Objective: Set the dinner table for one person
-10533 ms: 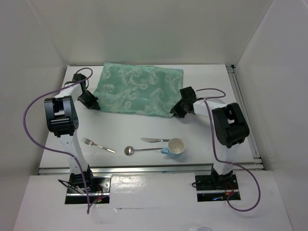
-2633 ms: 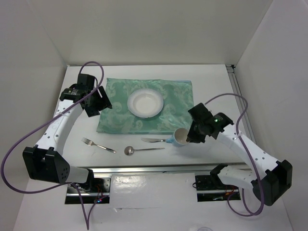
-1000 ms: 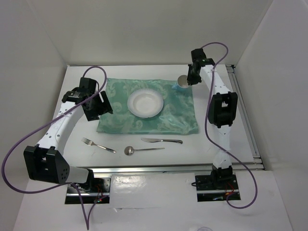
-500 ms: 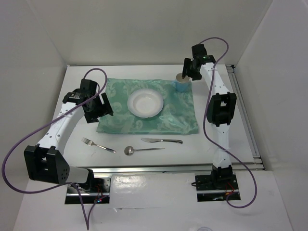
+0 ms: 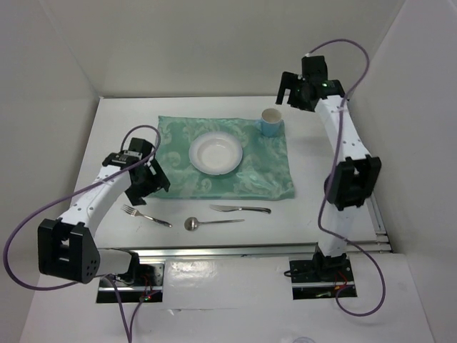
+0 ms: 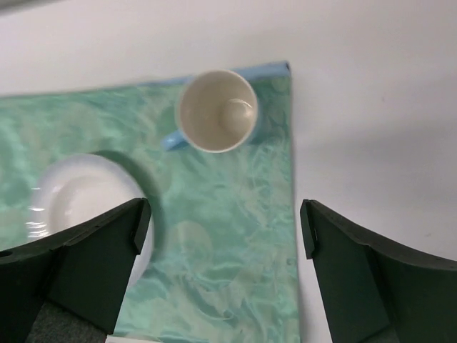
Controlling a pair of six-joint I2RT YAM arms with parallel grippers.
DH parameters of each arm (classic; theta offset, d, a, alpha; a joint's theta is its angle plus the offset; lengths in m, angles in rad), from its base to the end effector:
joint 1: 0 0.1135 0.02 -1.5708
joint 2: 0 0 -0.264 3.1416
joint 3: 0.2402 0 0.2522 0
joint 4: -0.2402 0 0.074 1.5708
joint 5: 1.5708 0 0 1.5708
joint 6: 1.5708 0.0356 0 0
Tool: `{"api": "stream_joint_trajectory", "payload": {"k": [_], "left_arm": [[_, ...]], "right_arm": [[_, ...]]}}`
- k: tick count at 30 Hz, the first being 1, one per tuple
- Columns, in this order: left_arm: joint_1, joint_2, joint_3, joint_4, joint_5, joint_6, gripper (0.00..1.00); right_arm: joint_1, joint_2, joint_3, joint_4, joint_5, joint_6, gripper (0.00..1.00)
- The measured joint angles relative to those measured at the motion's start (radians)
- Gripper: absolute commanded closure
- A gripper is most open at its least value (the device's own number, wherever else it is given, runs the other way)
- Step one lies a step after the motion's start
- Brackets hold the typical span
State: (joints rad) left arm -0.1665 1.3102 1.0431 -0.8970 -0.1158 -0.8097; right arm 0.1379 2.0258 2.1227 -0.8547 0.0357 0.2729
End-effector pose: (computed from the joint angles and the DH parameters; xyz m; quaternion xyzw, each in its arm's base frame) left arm 0.2446 -0.0369 0.2614 -0.3201 0.9239 -0.0445 0.2046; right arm 0.4495 0.0611 0.3587 0.0690 0.9158 0.0646 0.3904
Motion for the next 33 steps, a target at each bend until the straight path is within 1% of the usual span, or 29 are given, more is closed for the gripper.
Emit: {"api": "stream_joint_trajectory", "payload": {"k": [3,5,8,11,16,19,20,22,24,30,31,33], "left_arm": [[-0.008,-0.029,-0.120,-0.003,-0.013,-0.113,0.05],[-0.008,-0.049,-0.180,-0.008,-0.017,-0.180,0.09],[0.014,-0.071,-0.233,-0.008,-0.024,-0.266,0.12],[0.050,-0.071,-0.255,0.005,-0.032,-0.309,0.16],[0.098,-0.045,-0.286,0.060,-0.034,-0.350,0.17],[0.113,-0.009,-0.301,0.101,-0.037,-0.369,0.24],[0.117,0.003,-0.305,0.113,-0.037,-0.373,0.24],[0.121,0.025,-0.310,0.131,-0.037,-0.378,0.30],[0.123,0.040,-0.315,0.150,-0.040,-0.388,0.33],[0.150,0.051,-0.365,0.181,-0.051,-0.423,0.55],[0.157,0.051,-0.365,0.178,-0.049,-0.423,0.66],[0.167,0.050,-0.366,0.178,-0.043,-0.423,0.77]], "right_arm": [[0.002,-0.243,-0.201,0.080,-0.027,0.012,0.01],[0.007,-0.380,-0.306,0.109,-0.047,0.023,0.01],[0.017,-0.522,-0.434,0.149,-0.071,0.034,0.01],[0.021,-0.557,-0.497,0.151,-0.081,0.040,0.01],[0.021,-0.556,-0.599,0.149,-0.088,0.039,0.01],[0.021,-0.557,-0.648,0.149,-0.105,0.035,0.01],[0.021,-0.558,-0.661,0.149,-0.108,0.033,0.01],[0.021,-0.564,-0.686,0.150,-0.111,0.029,0.01],[0.021,-0.582,-0.718,0.152,-0.110,0.023,0.02],[0.021,-0.636,-0.772,0.151,-0.083,0.013,0.02],[0.021,-0.642,-0.776,0.151,-0.077,0.013,0.02],[0.021,-0.649,-0.784,0.151,-0.070,0.008,0.02]]}}
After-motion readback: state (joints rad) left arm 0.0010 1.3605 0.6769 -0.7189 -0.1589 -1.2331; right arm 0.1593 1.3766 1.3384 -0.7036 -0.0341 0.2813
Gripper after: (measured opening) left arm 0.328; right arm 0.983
